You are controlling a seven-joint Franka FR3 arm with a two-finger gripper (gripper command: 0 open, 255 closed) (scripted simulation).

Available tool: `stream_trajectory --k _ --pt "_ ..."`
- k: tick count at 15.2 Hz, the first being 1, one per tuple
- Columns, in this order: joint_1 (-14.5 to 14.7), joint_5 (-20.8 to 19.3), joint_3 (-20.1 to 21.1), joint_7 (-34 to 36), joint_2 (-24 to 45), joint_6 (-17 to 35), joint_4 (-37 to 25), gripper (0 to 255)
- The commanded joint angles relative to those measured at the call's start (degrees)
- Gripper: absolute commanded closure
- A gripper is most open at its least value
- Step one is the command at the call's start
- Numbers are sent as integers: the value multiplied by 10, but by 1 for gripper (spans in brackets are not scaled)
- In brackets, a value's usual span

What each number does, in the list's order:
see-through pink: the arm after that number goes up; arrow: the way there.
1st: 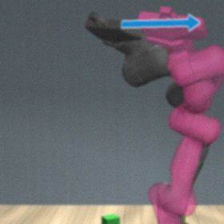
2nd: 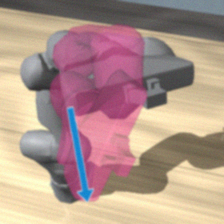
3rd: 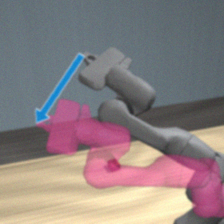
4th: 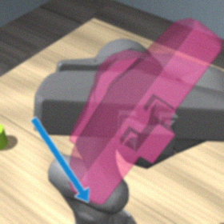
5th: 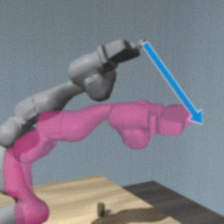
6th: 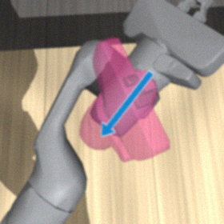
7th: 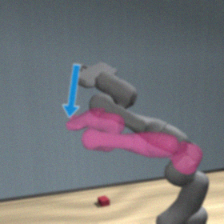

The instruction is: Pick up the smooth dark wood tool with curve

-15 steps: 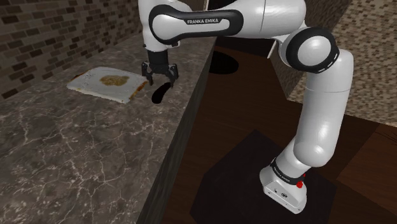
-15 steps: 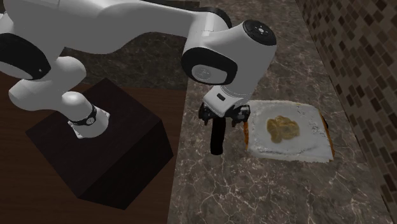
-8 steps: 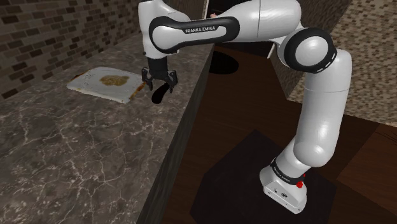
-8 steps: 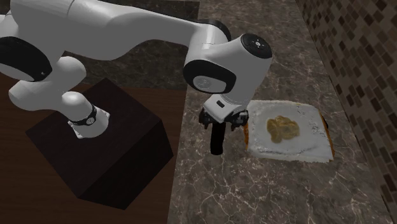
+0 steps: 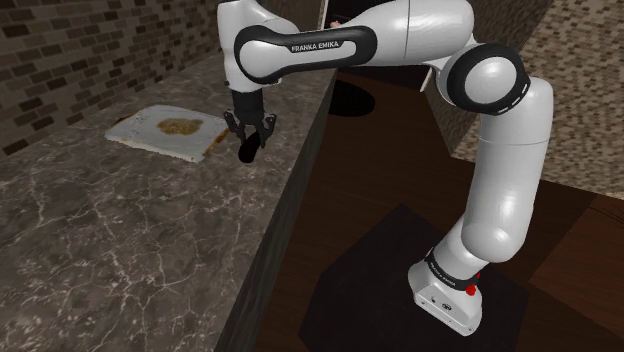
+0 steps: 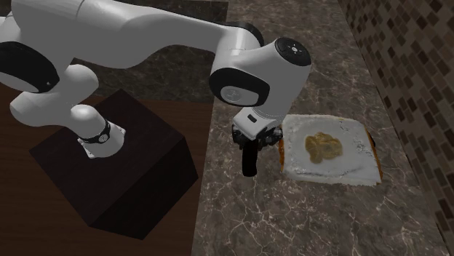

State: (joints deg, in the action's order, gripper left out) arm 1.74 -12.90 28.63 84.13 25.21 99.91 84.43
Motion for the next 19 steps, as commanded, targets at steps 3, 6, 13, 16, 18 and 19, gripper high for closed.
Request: stream_trajectory --k 3,6,13,16,18,19 --pt "0 1 0 -1 0 -9 -6 255" --pt "2 2 1 -3 -2 -30 -26 255" --pt "9 4 3 -7 -2 -84 -80 255" --pt "13 3 3 -8 0 -109 -108 255" --pt "15 3 3 -8 1 -118 -119 255" --pt "15 3 3 -8 1 -118 -119 255"
